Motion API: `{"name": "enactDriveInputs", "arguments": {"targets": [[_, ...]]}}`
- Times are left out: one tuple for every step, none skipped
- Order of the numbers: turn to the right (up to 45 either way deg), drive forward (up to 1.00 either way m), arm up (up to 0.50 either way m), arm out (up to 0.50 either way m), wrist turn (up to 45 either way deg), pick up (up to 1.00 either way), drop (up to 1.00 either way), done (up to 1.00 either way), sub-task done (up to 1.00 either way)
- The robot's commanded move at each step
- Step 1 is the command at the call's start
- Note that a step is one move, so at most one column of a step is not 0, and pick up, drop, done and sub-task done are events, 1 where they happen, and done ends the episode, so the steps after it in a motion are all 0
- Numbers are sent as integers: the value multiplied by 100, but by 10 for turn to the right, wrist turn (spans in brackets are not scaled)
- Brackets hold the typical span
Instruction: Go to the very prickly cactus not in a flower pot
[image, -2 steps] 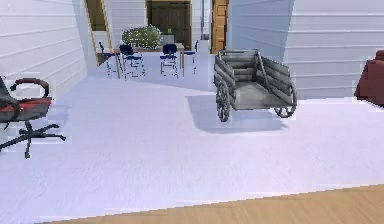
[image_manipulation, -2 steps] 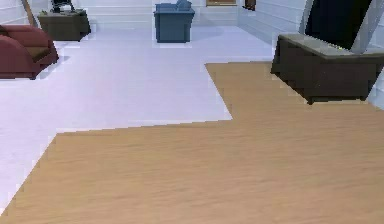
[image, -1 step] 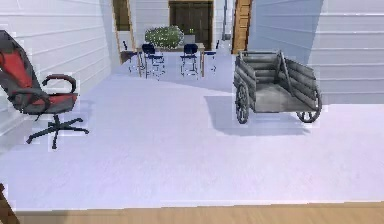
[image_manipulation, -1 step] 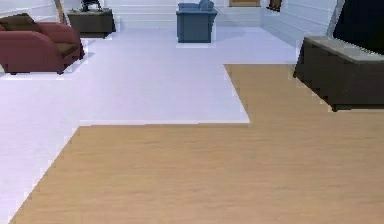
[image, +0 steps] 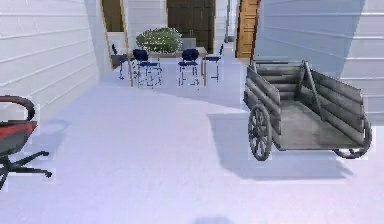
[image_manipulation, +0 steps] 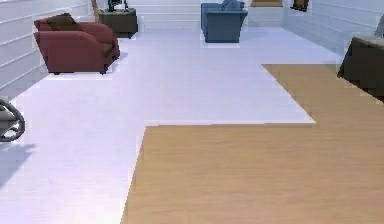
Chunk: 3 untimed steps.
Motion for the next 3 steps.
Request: {"name": "enactDriveInputs", "arguments": {"targets": [[-60, 0, 0, 0, 0, 0, 0, 0, 0], [0, 100, 0, 0, 0, 0, 0, 0, 0], [0, 100, 0, 0, 0, 0, 0, 0, 0]]}}
